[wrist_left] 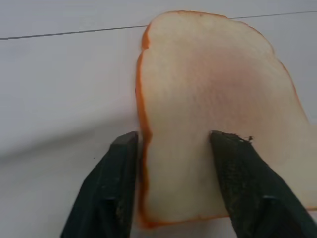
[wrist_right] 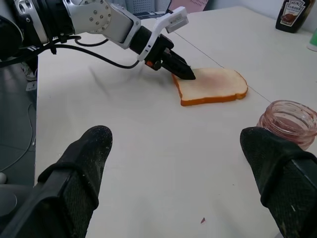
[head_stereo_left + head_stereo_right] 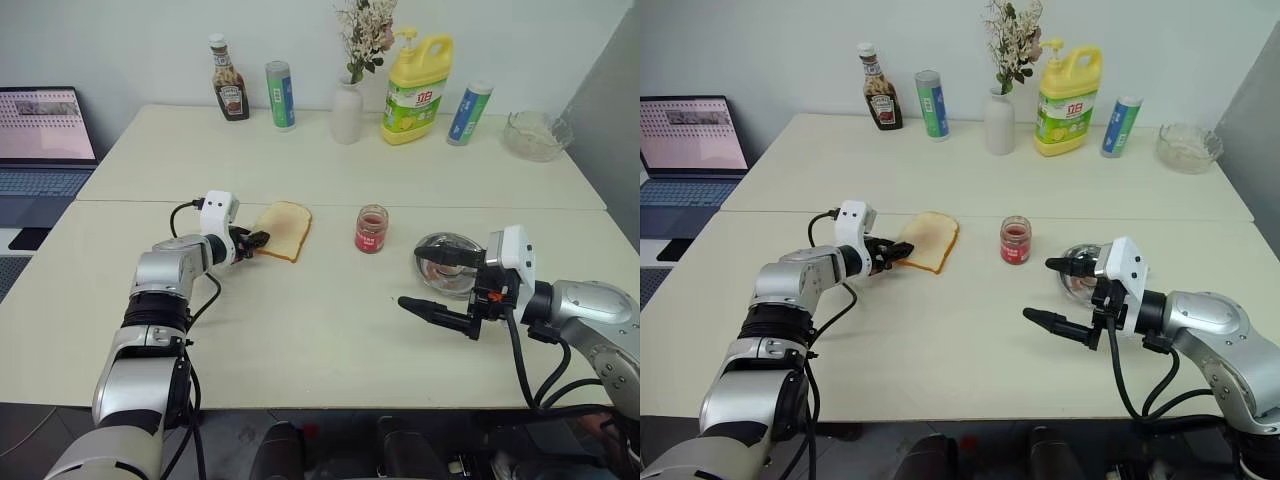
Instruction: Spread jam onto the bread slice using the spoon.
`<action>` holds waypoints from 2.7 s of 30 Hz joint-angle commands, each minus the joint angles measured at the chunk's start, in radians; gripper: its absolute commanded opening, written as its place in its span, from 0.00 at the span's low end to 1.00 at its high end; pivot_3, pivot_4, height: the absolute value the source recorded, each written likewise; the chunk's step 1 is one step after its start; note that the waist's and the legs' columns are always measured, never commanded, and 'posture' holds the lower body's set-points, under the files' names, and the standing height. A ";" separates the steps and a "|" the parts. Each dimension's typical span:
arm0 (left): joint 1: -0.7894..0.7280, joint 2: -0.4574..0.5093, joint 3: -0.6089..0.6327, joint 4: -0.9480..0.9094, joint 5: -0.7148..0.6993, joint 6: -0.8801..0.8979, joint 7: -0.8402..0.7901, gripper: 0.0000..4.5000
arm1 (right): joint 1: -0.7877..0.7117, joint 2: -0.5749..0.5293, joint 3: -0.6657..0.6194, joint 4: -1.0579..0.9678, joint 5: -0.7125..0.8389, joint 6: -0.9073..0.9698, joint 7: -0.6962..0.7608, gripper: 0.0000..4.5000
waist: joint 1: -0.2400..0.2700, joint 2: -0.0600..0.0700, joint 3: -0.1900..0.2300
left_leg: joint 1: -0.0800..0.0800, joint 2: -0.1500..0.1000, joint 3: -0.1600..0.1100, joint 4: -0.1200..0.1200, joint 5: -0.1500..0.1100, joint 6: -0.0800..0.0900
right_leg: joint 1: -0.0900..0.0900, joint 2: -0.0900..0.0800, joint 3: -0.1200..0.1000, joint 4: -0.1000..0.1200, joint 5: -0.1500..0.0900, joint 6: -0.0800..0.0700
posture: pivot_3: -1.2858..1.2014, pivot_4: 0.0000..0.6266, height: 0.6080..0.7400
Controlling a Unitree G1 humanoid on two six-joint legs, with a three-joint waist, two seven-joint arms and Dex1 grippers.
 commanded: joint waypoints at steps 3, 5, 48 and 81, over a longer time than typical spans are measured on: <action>0.014 0.001 -0.033 -0.014 0.021 0.020 -0.035 0.14 | -0.006 0.006 -0.017 -0.040 0.026 -0.004 -0.012 1.00 | 0.000 0.000 0.000 | 0.000 0.000 0.000 0.000 0.000 0.000 | 0.000 0.000 0.000 0.000 0.000 0.000 | 0.52 0.24 1.00; 0.018 0.000 -0.034 -0.019 0.019 0.025 -0.039 0.02 | -0.007 0.005 -0.016 -0.043 0.028 0.000 -0.015 1.00 | 0.000 0.000 0.000 | 0.000 0.000 0.000 0.000 0.000 0.000 | 0.000 0.000 0.000 0.000 0.000 0.000 | 0.52 0.24 1.00; 0.542 -0.070 0.040 -1.133 -0.448 0.705 0.103 0.01 | 0.165 -0.179 -0.066 -0.141 0.082 0.066 0.078 1.00 | 0.001 -0.001 0.000 | 0.001 0.000 0.000 0.000 0.000 0.000 | 0.001 0.000 0.002 -0.001 -0.002 0.003 | 0.52 0.24 1.00; 0.707 0.286 0.008 -1.221 -0.333 0.222 -0.121 1.00 | 0.158 -0.129 -0.135 -0.099 0.112 0.071 0.050 1.00 | 0.002 -0.001 0.001 | 0.001 0.000 0.001 0.000 0.000 0.000 | 0.000 -0.002 0.002 -0.001 -0.006 -0.004 | 0.52 0.24 1.00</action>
